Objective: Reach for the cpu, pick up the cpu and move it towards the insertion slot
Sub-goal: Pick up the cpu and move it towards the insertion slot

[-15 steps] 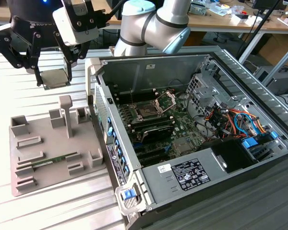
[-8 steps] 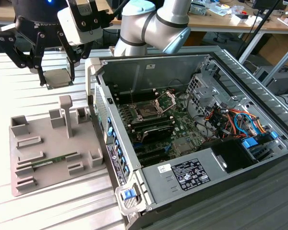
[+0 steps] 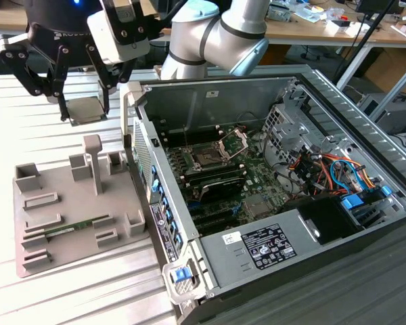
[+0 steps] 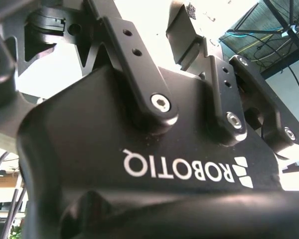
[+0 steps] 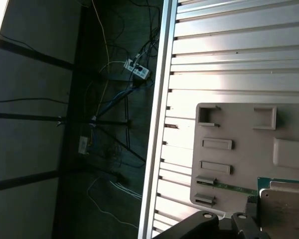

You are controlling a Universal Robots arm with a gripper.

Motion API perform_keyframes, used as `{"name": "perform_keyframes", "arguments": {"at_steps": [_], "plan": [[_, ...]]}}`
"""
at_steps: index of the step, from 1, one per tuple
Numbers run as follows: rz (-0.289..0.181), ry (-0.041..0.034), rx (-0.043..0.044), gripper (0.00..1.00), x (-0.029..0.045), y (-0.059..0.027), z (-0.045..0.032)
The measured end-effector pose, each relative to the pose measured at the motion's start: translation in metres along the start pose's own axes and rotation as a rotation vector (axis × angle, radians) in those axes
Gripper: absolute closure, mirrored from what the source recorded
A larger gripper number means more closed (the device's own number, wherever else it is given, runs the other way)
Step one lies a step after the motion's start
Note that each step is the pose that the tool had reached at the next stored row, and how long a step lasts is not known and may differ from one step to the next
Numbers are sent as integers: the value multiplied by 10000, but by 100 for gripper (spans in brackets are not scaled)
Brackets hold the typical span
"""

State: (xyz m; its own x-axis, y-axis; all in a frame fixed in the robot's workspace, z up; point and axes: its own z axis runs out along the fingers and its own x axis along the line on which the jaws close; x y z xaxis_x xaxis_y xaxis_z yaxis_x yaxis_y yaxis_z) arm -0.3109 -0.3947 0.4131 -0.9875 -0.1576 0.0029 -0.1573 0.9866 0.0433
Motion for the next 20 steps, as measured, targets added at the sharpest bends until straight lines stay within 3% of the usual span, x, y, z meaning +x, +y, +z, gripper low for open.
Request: {"name": "perform_keyframes", "arguments": {"at_steps": [20], "plan": [[1, 1, 0, 45, -153, -24, -2]]}}
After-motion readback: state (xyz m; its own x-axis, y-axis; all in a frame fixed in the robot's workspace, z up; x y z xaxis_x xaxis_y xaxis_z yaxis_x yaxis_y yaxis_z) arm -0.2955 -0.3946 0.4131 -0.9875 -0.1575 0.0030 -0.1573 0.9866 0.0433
